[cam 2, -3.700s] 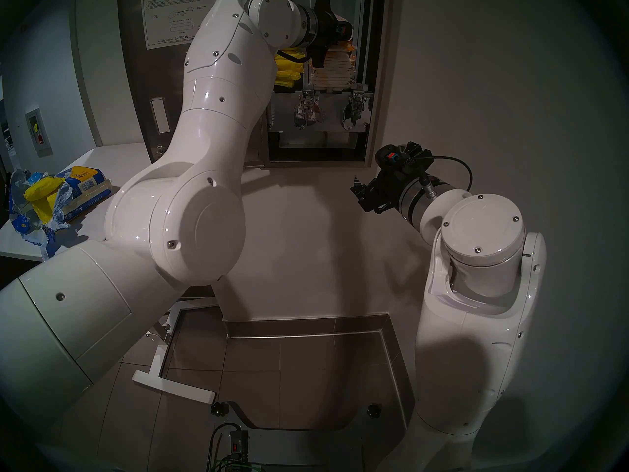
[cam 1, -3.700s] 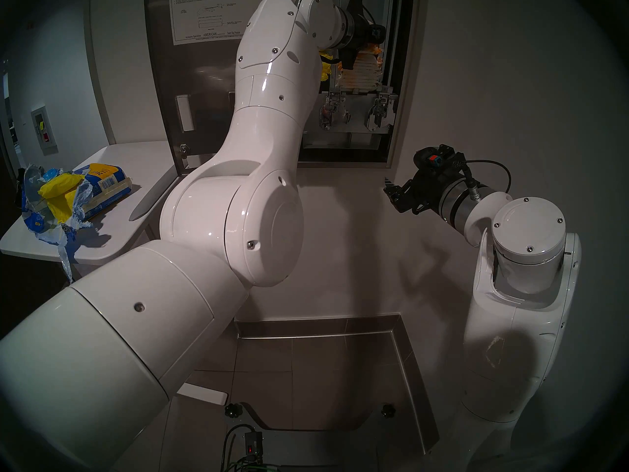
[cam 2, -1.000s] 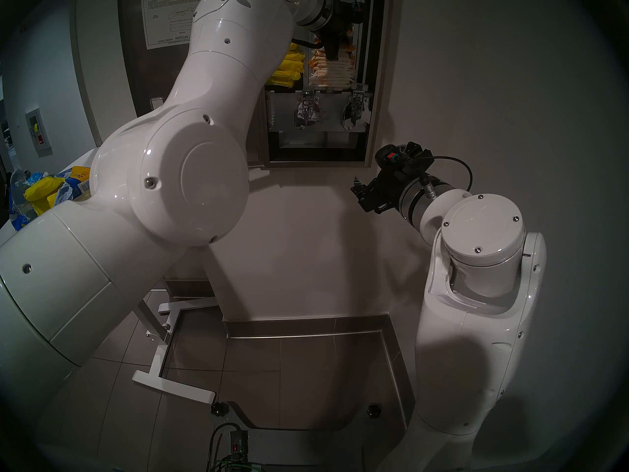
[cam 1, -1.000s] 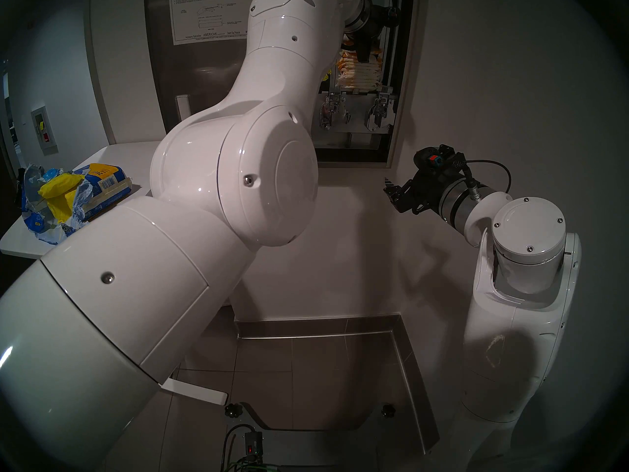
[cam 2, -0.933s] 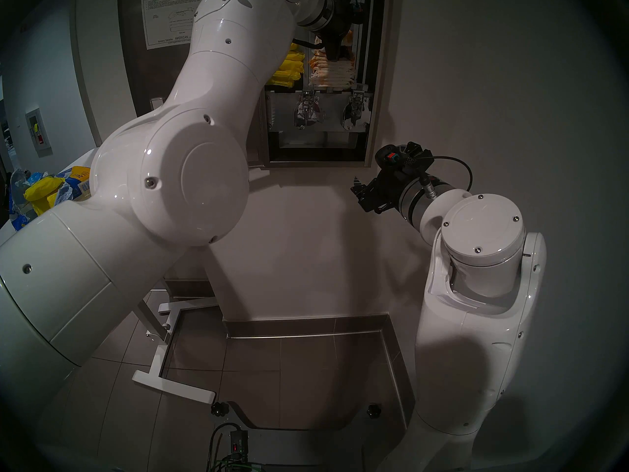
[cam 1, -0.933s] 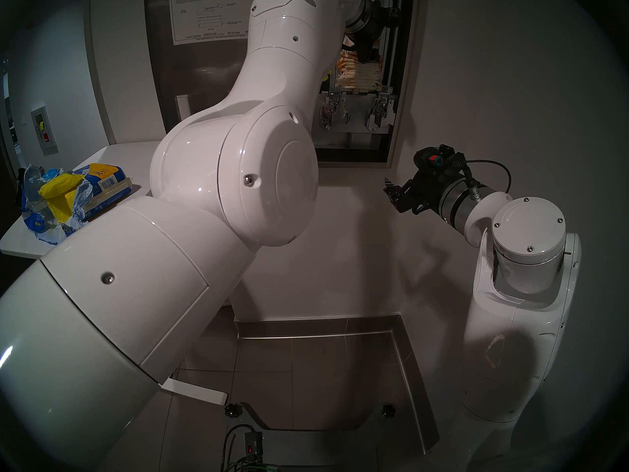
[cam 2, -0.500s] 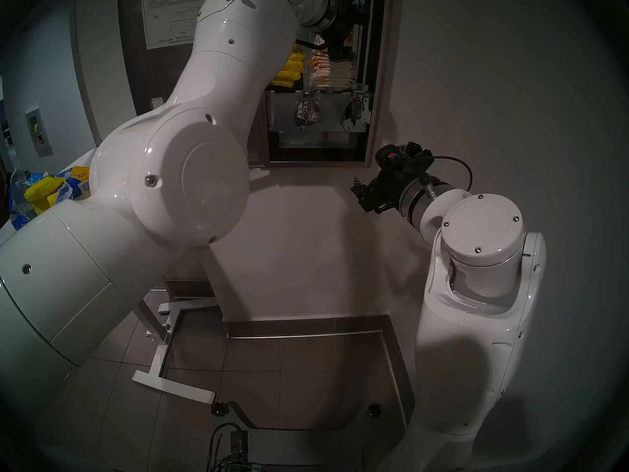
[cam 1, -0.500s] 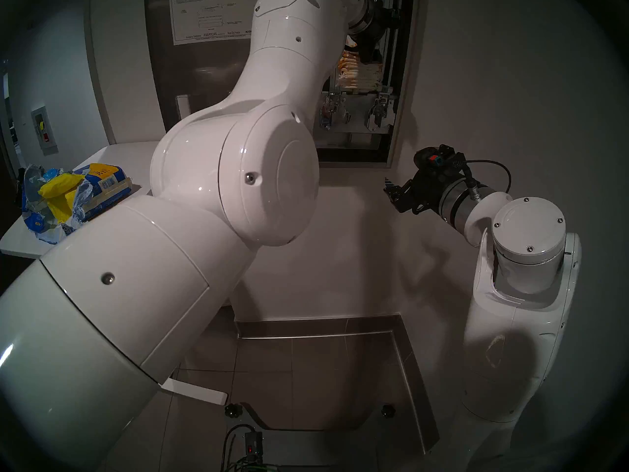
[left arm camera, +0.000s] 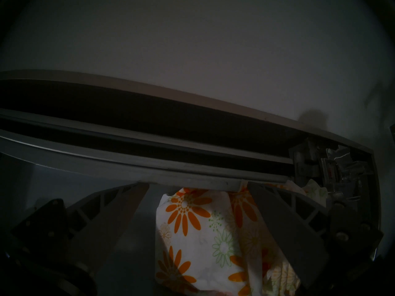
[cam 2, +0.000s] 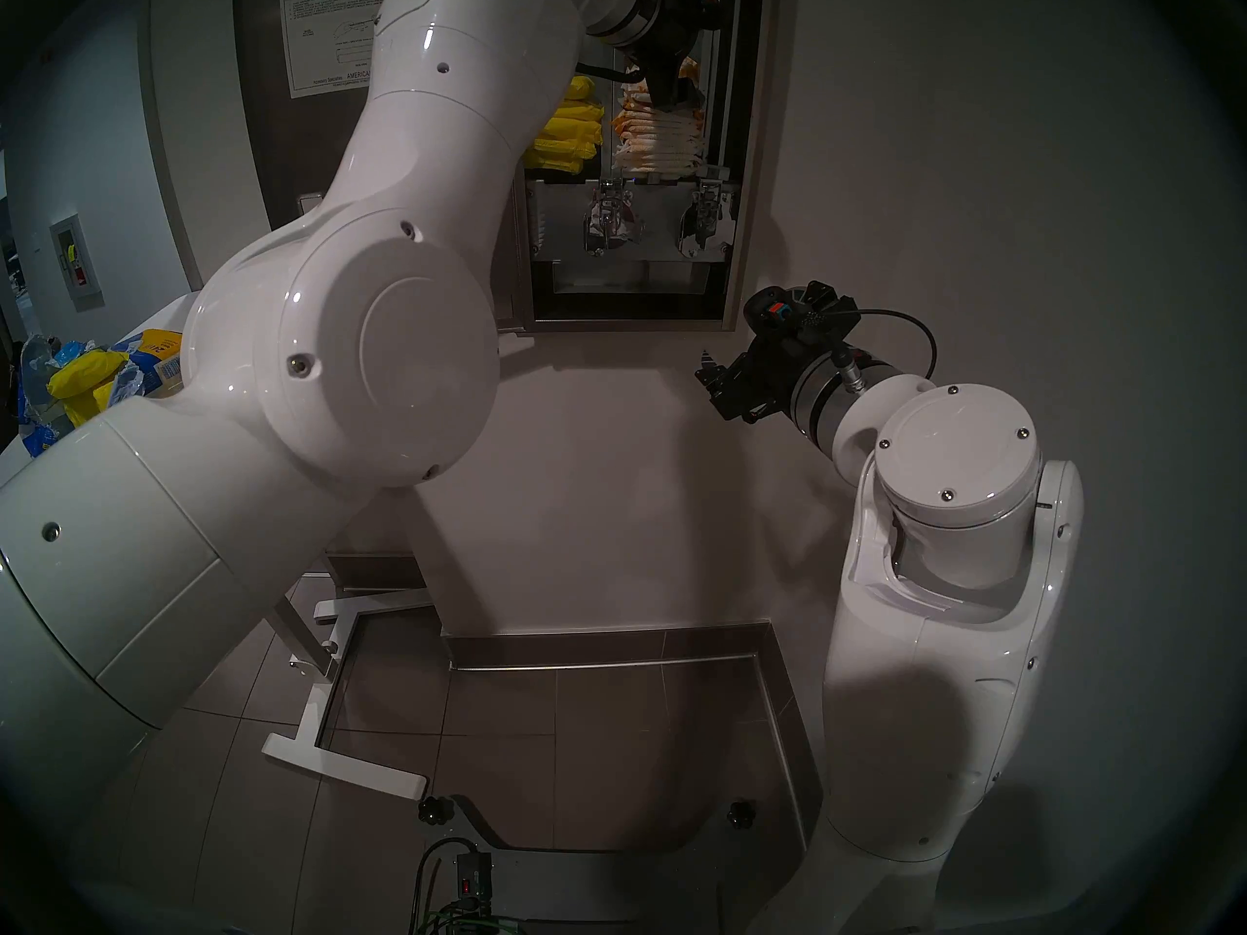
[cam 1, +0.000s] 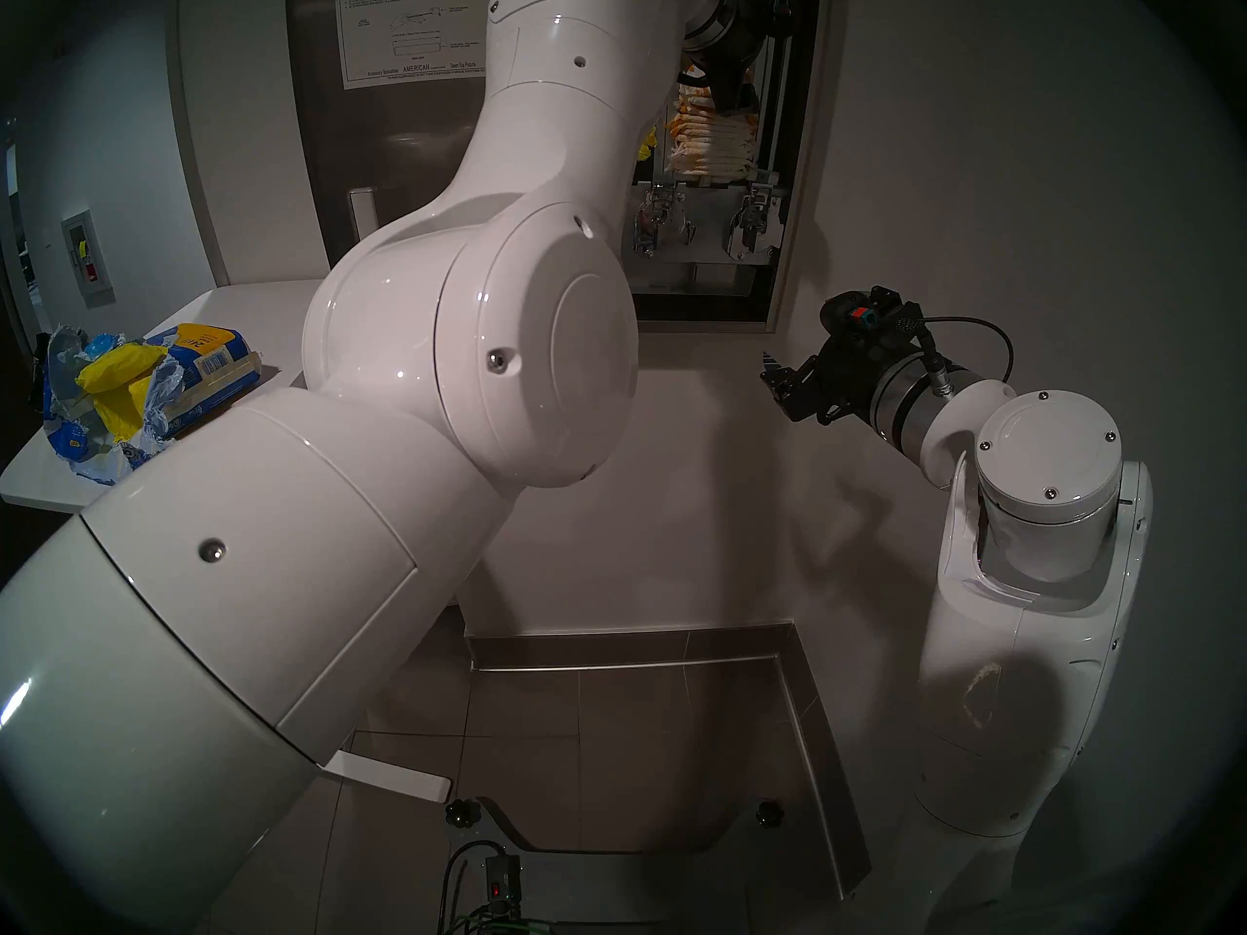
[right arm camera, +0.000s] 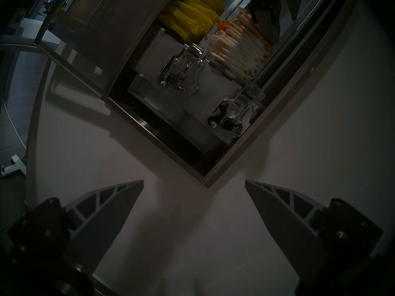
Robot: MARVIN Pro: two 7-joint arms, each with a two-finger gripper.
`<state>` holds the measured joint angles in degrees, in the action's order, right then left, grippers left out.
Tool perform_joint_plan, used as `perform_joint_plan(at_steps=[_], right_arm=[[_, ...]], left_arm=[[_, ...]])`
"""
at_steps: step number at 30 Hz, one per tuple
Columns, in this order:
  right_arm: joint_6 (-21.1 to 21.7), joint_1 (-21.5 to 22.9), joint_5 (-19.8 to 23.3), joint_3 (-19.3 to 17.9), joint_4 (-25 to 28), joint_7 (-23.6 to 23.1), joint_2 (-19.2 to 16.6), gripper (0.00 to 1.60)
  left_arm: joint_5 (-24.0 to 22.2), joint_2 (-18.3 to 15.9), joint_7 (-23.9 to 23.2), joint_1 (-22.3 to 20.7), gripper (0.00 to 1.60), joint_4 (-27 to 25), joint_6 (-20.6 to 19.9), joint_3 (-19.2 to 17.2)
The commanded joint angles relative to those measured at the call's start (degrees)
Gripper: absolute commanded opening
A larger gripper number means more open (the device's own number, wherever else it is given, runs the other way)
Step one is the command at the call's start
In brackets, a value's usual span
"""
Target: Open the dispenser door, put the pads inside, close the door
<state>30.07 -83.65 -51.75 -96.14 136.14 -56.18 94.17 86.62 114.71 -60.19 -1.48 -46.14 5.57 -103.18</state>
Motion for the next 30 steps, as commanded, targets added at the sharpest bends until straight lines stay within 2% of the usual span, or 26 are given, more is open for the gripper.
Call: perform_joint_plan(at_steps=[1, 11, 13, 14, 18, 30], right_arm=[[-0.13, 1.09, -0.04, 0.09, 1.64, 0.52, 0.05, 1.60], [-0.11, 1.09, -0.04, 0.10, 1.65, 0.54, 0.02, 1.60], [-0.13, 1.09, -0.05, 0.09, 1.64, 0.53, 0.07, 1.60], [-0.12, 1.09, -0.03, 0.09, 1.64, 0.52, 0.02, 1.60], [-0.14, 1.09, -0.03, 0.08, 1.61, 0.50, 0.04, 1.60], [-0.16, 1.09, 0.00, 0.06, 1.54, 0.45, 0.03, 1.60]], left_arm=[[-0.33, 0.08, -3.58, -1.71, 1.60, -6.63, 0.46, 0.14], [-1.34, 0.29, -11.03, 0.44, 1.60, -14.10, 0.58, -0.48], [-1.91, 0.29, -11.78, -0.07, 1.60, -14.09, 0.64, -0.84], [-2.26, 0.29, -12.54, 0.72, 1.60, -16.07, 0.68, -0.95], [-3.51, 0.29, -14.22, 0.57, 1.60, -18.47, 0.82, -1.60], [-12.39, 0.29, -20.47, 1.67, 1.60, -27.88, -1.65, -1.62]])
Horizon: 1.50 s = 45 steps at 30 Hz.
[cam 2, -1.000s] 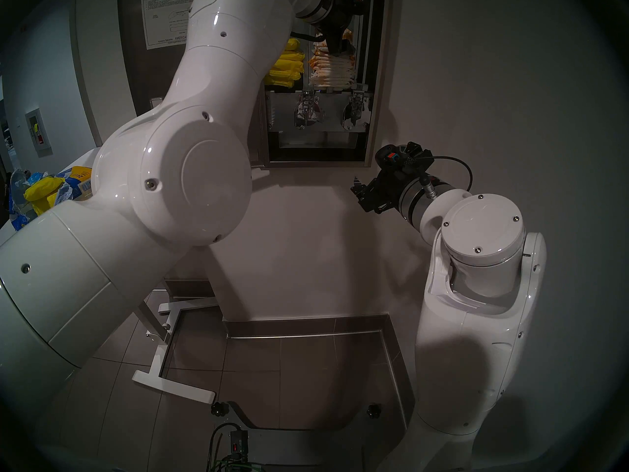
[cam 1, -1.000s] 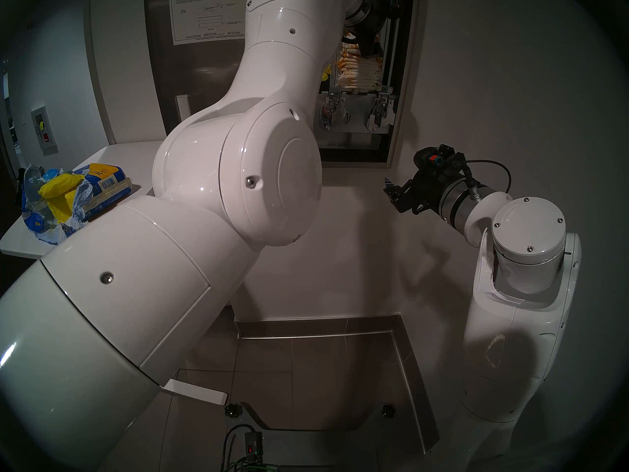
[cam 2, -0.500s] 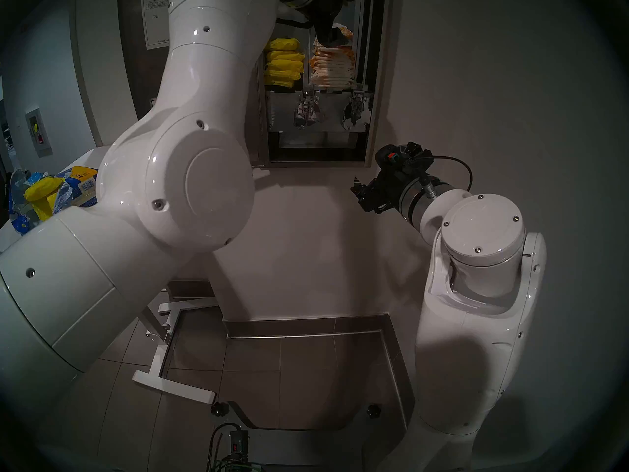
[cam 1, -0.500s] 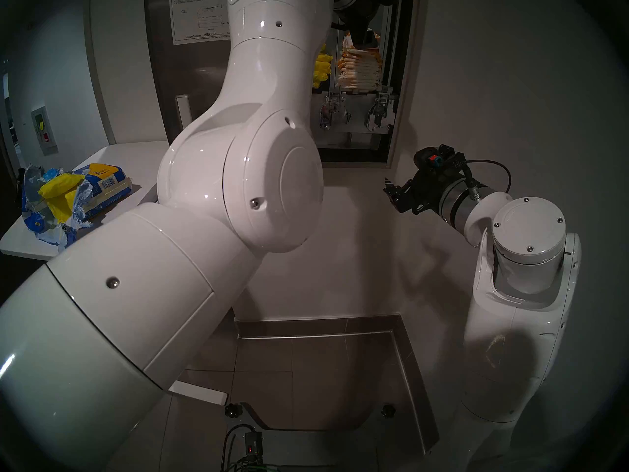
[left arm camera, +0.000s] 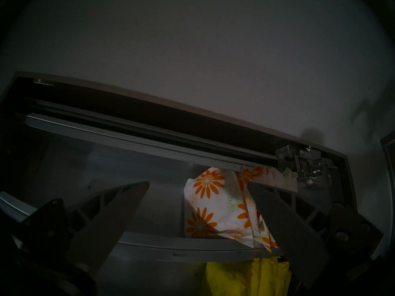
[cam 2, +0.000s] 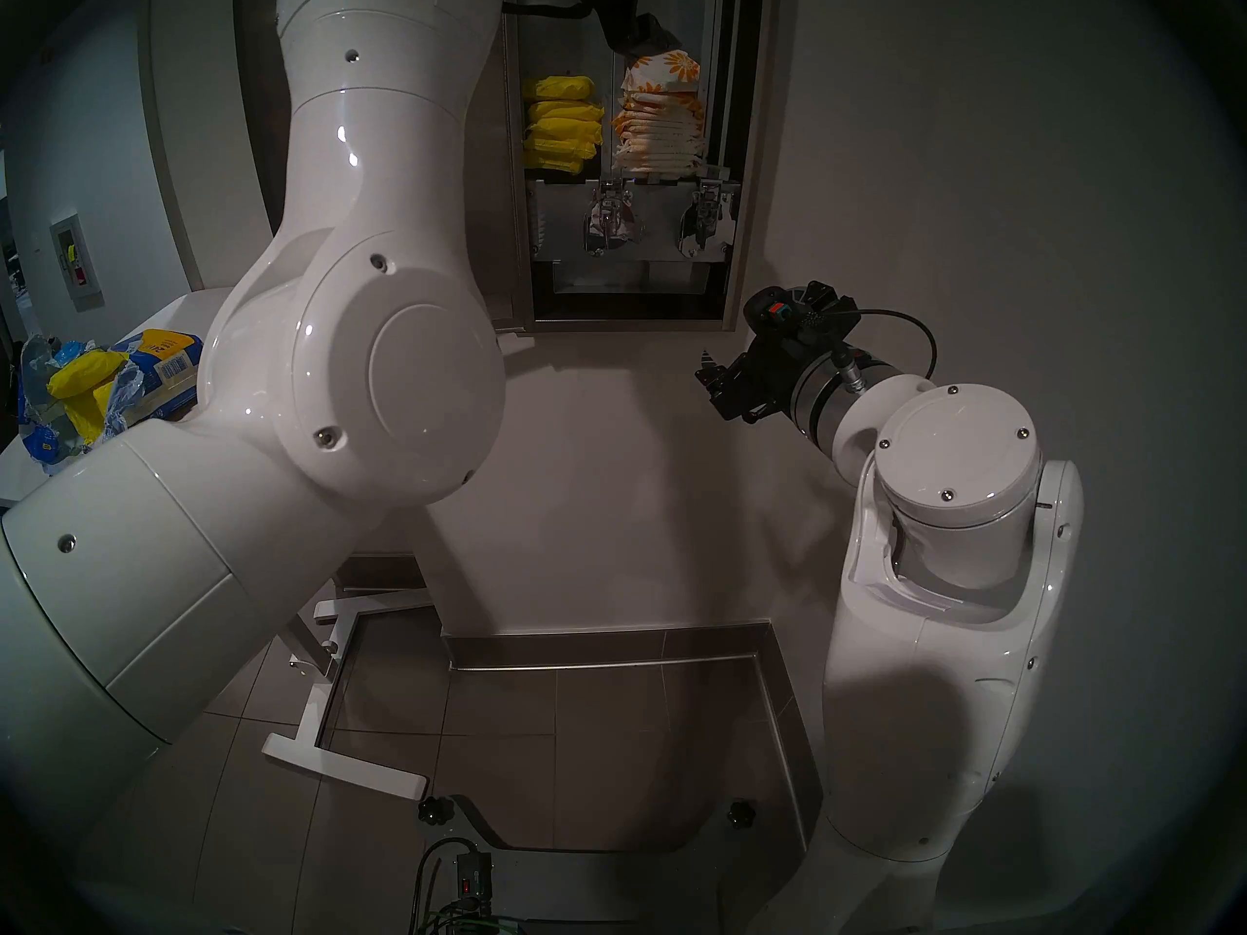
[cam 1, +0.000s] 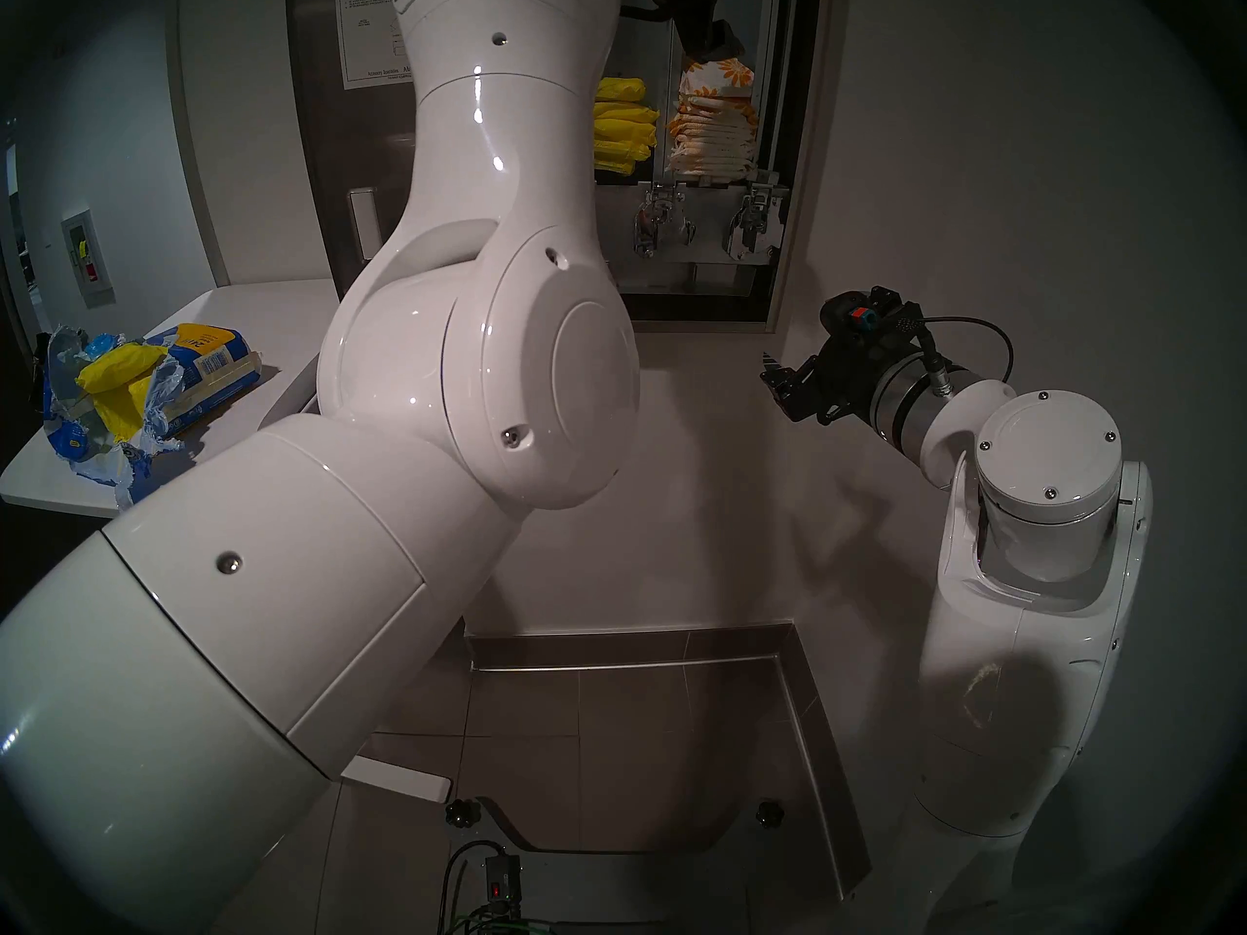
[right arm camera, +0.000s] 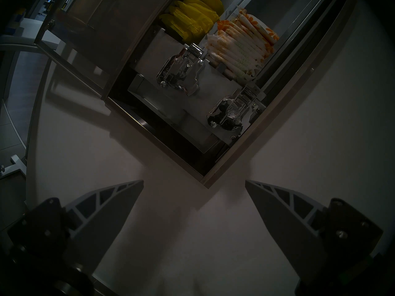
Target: Open the dispenser door, put the pads inside, close the door
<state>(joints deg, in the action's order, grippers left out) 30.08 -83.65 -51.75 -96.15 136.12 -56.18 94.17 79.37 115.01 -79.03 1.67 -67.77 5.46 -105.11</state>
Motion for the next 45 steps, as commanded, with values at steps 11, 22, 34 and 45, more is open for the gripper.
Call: perform_joint_plan(at_steps=[11, 22, 34, 45], right_arm=[[-0.18, 1.09, -0.01, 0.06, 1.56, 0.44, 0.05, 1.60], [-0.20, 1.08, 0.01, 0.04, 1.49, 0.41, 0.03, 1.60], [-0.22, 1.08, 0.01, 0.04, 1.48, 0.39, 0.04, 1.60], [-0.25, 1.07, 0.02, 0.03, 1.44, 0.37, 0.05, 1.60]], left_arm=[[-13.88, -0.01, -1.40, 1.28, 1.60, -13.81, -3.43, -1.08], [-19.89, -0.01, 1.07, 11.55, 1.60, -23.96, -4.57, 1.79], [-22.86, -0.01, 5.84, 23.27, 1.60, -34.18, -7.32, 4.47], [-23.31, -0.01, 8.47, 33.49, 1.60, -39.59, -8.77, 7.86]])
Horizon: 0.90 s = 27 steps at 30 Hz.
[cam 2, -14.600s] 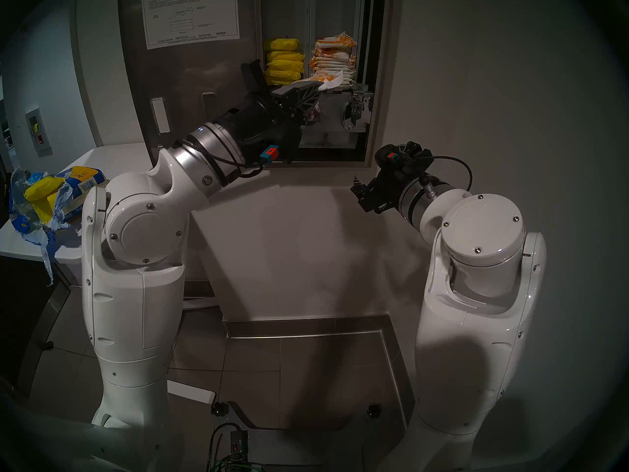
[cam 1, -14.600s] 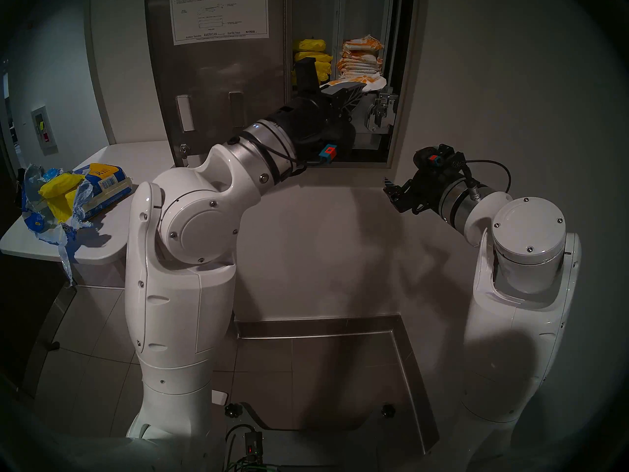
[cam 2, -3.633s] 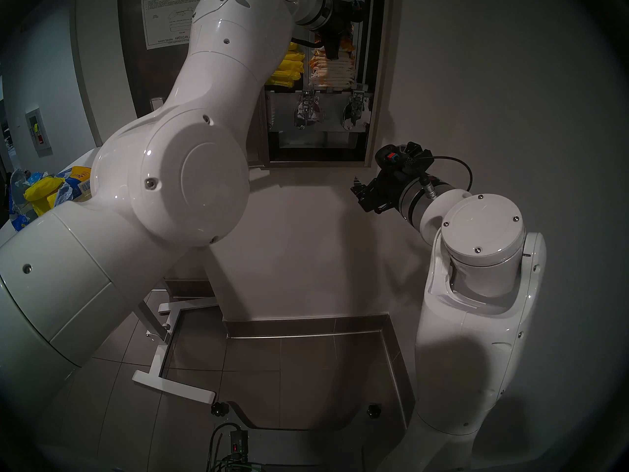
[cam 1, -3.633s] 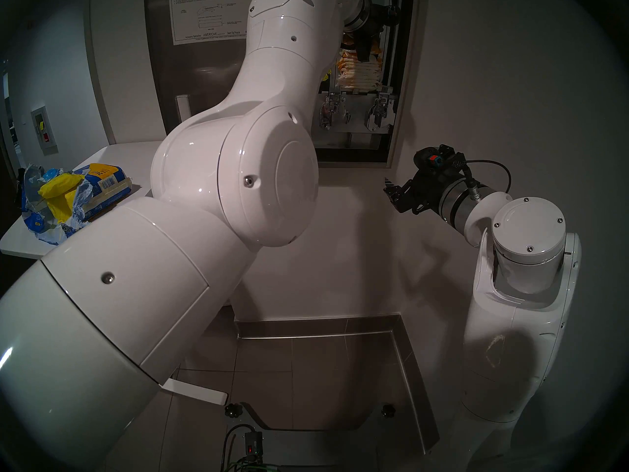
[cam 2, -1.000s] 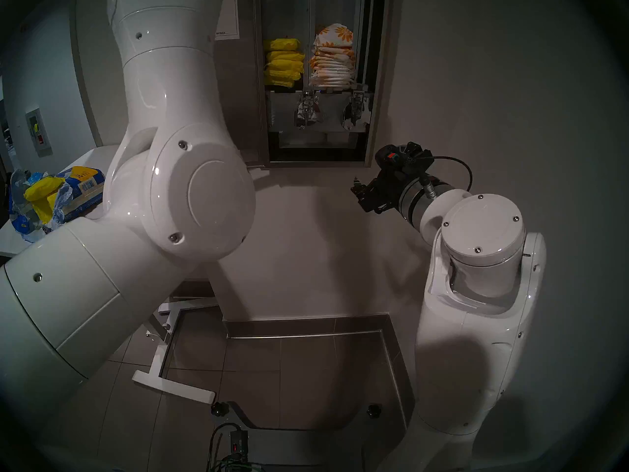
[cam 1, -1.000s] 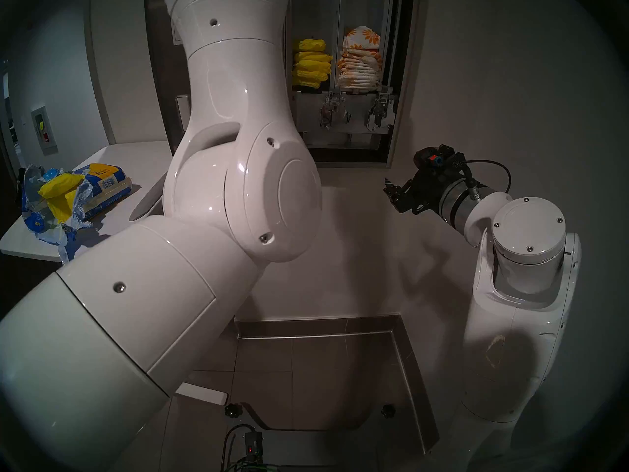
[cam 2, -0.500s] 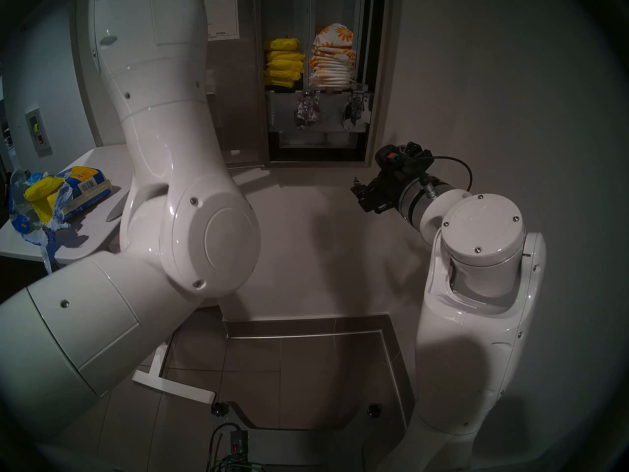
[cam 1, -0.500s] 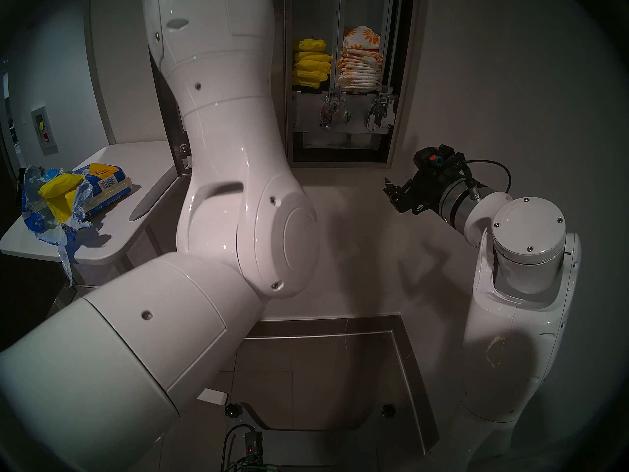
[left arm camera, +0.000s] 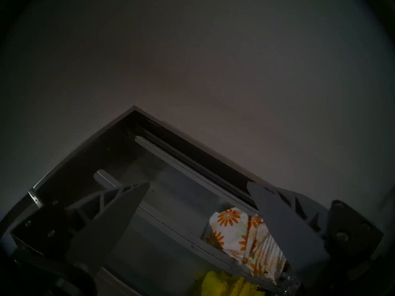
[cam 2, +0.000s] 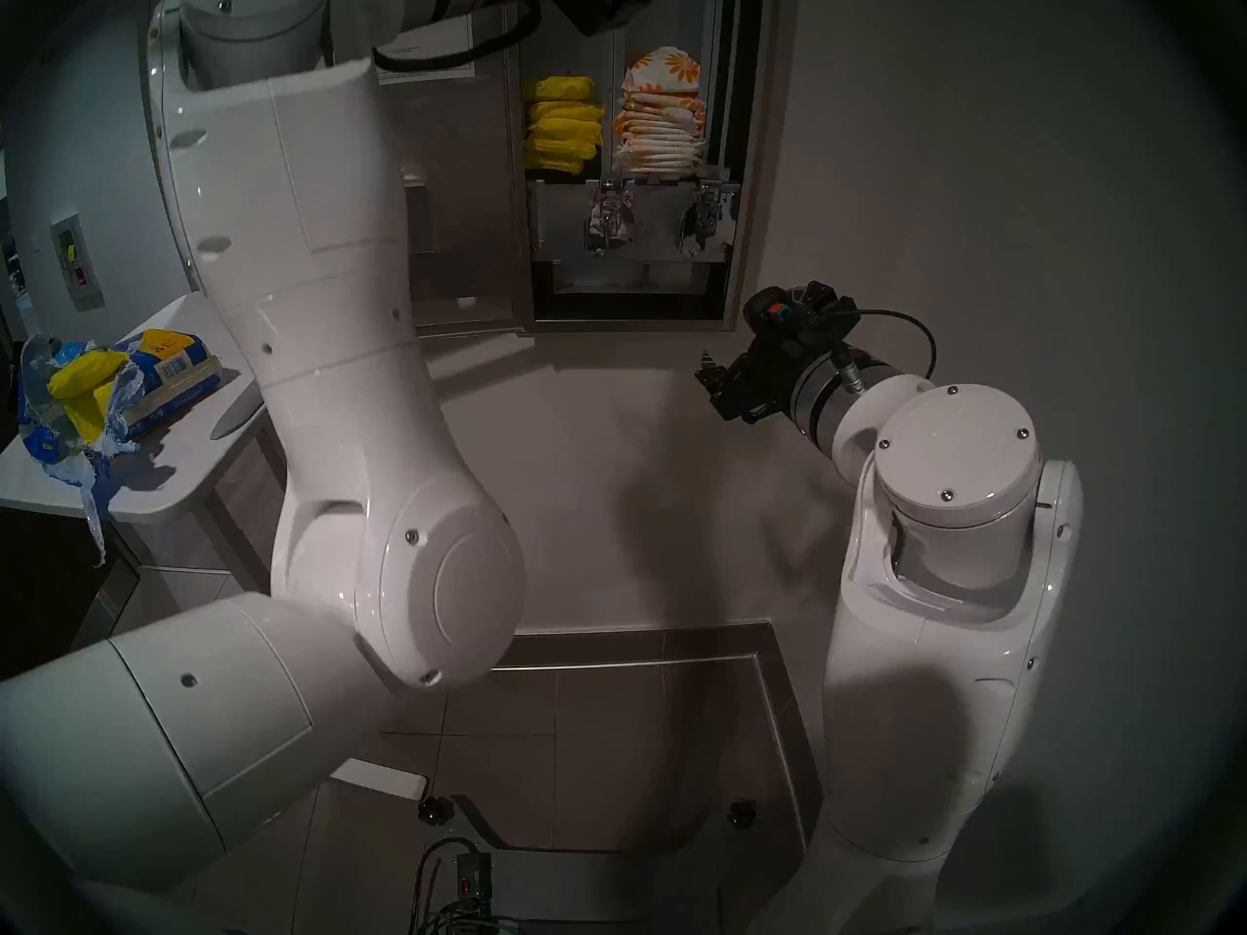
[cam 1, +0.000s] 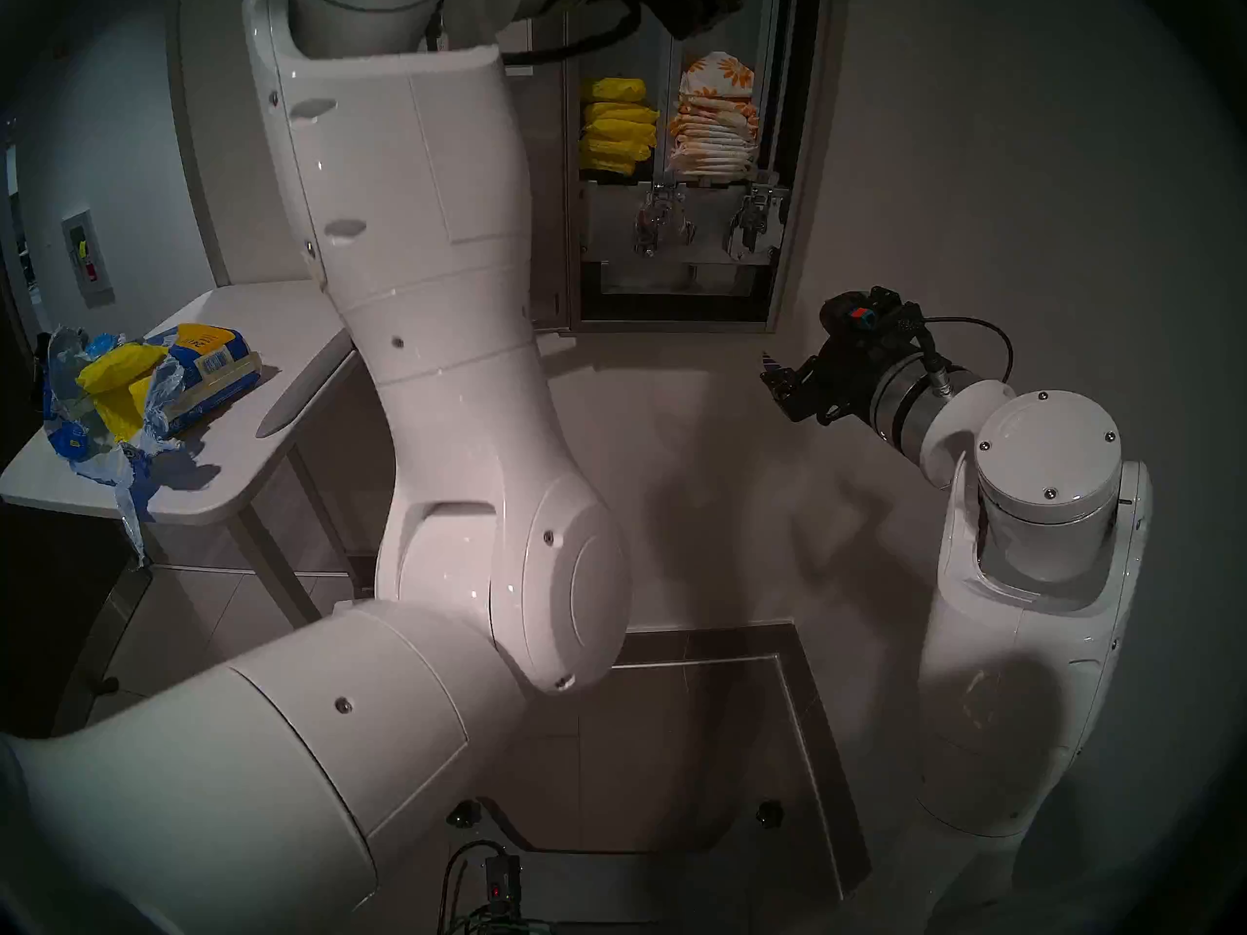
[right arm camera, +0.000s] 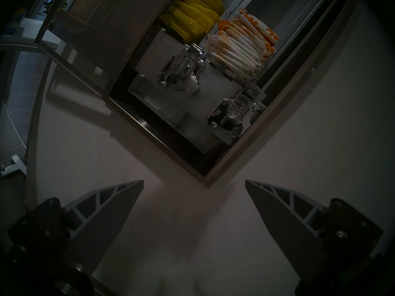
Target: Open the dispenser door, put the pads inside, close the door
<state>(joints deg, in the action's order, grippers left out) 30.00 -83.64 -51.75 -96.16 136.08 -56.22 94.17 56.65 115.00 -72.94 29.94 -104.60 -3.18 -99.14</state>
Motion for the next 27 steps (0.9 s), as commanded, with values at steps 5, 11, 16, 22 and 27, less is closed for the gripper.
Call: perform_joint_plan(at_steps=[5, 11, 16, 22, 27], right_arm=[[-0.17, 1.06, 0.03, 0.03, 1.46, 0.40, 0.01, 1.60], [-0.17, 1.08, 0.03, 0.03, 1.50, 0.42, 0.02, 1.60], [-0.18, 1.08, 0.01, 0.04, 1.53, 0.44, 0.05, 1.60], [-0.16, 1.09, 0.00, 0.05, 1.58, 0.46, 0.04, 1.60], [-0.14, 1.09, 0.00, 0.06, 1.61, 0.48, 0.03, 1.60]], left_arm=[[-0.63, 0.00, 4.44, 11.00, 1.60, -4.32, -0.10, 3.66], [-0.21, 0.00, 7.49, 16.62, 1.60, -6.00, 0.92, 5.00], [-1.20, -0.45, 10.49, 20.59, 1.60, -7.07, 1.60, 7.12], [-3.53, -5.06, 16.17, 26.54, 1.60, -9.37, 1.51, 10.63], [-5.13, -8.85, 21.08, 30.94, 1.60, -10.69, 1.00, 12.62]])
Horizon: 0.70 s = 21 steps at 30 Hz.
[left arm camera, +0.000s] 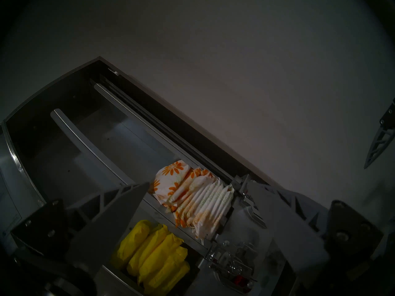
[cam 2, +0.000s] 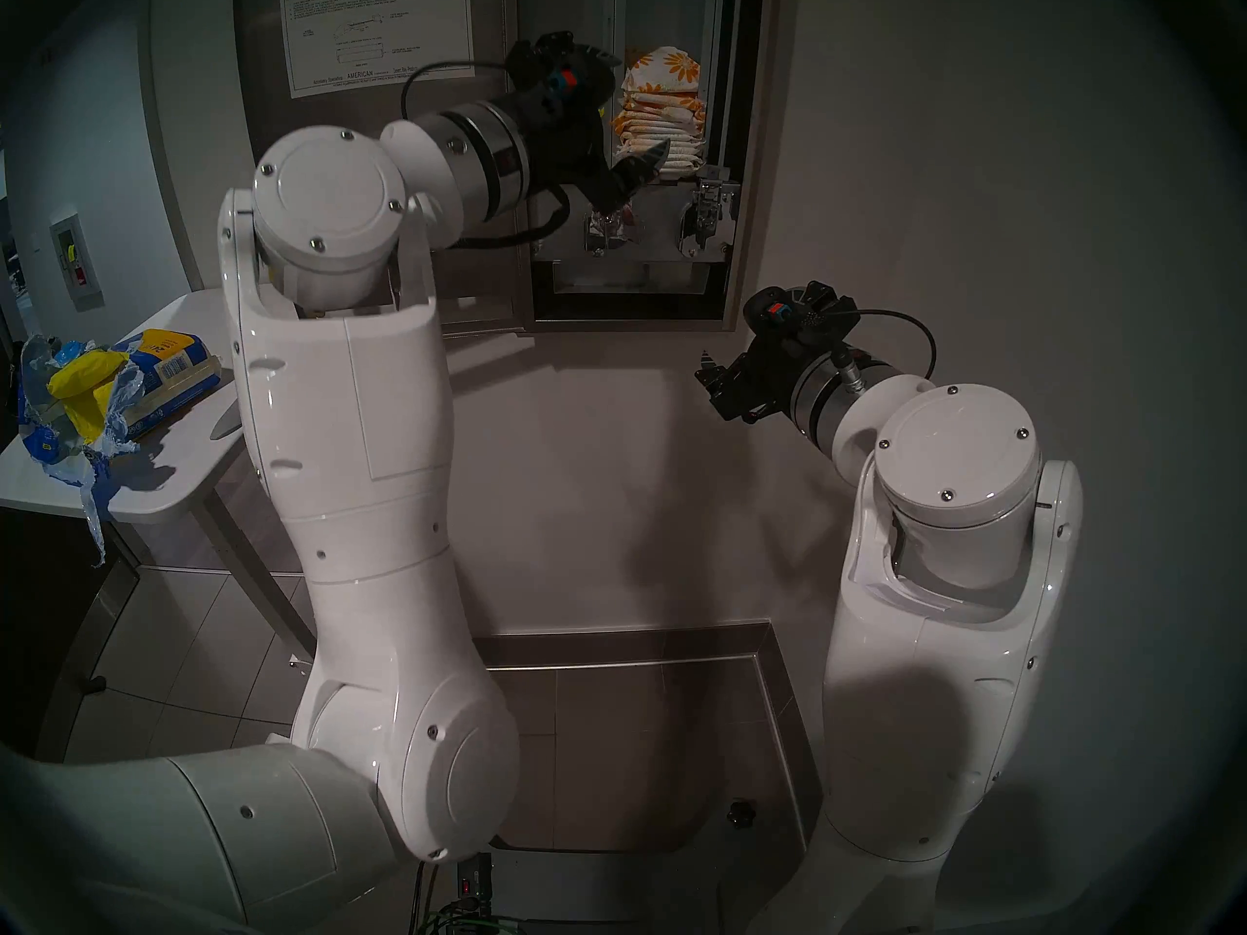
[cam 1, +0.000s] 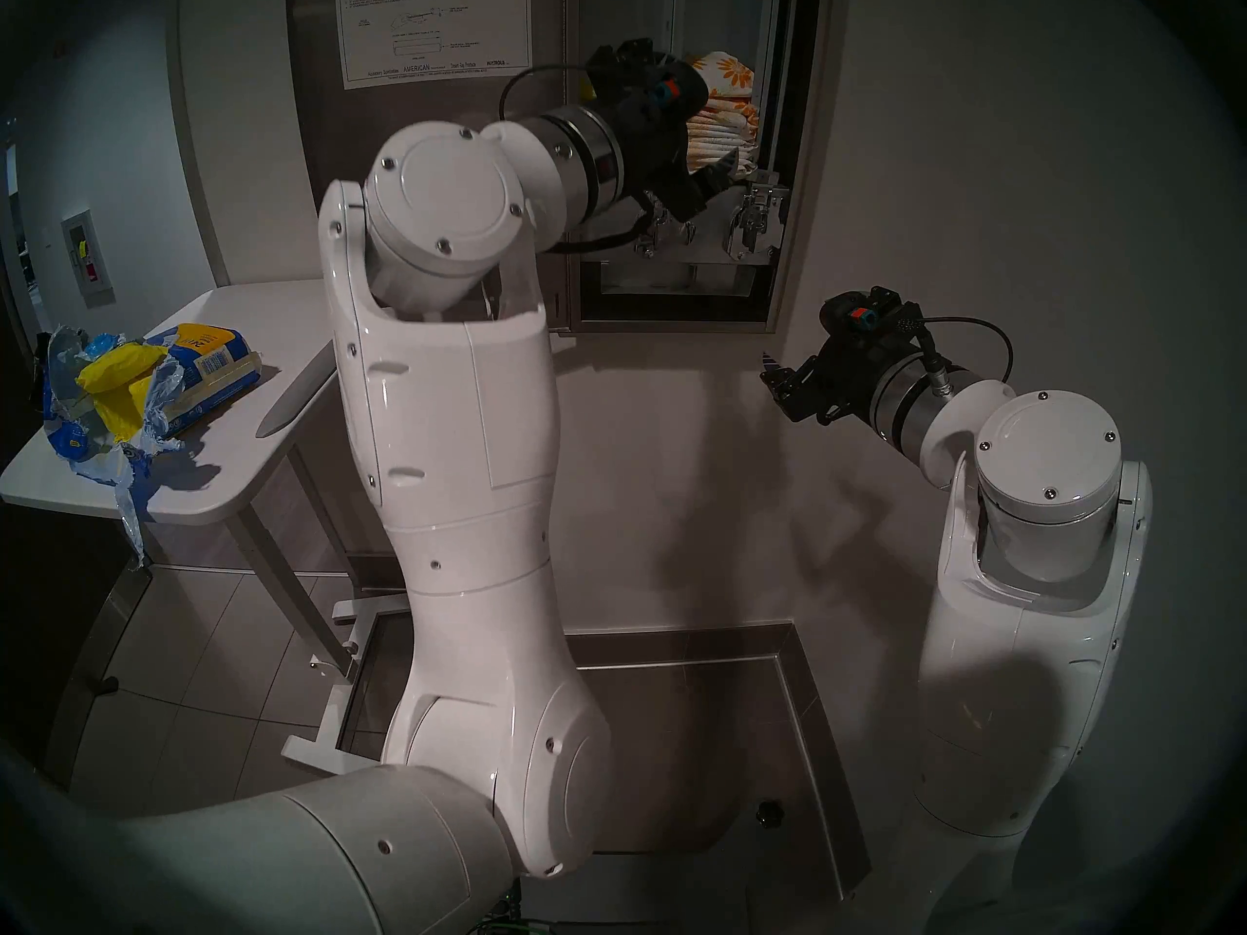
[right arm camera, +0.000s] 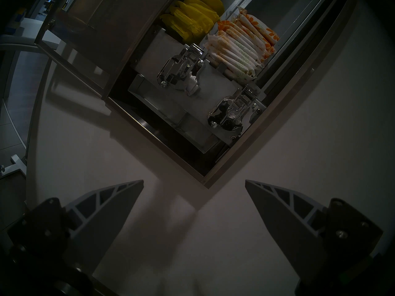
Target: Open the dispenser door, put the pads inside, close the door
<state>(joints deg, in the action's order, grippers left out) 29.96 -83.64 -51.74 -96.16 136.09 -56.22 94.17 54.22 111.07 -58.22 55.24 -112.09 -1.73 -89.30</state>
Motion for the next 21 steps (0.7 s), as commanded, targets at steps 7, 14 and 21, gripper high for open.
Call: perform_joint_plan(at_steps=[7, 14, 21], right_arm=[[-0.09, 1.09, -0.04, 0.08, 1.66, 0.52, 0.05, 1.60], [-0.05, 1.08, -0.04, 0.11, 1.69, 0.57, 0.02, 1.60], [-0.04, 1.08, -0.06, 0.12, 1.72, 0.60, 0.04, 1.60]], left_arm=[[-6.29, -8.79, 11.98, 10.61, 1.60, -4.66, -1.78, 3.90], [-9.13, -11.10, 19.13, 14.08, 1.60, -5.88, -1.78, 4.42], [-10.66, -12.29, 24.56, 16.22, 1.60, -7.86, -0.25, 4.76]])
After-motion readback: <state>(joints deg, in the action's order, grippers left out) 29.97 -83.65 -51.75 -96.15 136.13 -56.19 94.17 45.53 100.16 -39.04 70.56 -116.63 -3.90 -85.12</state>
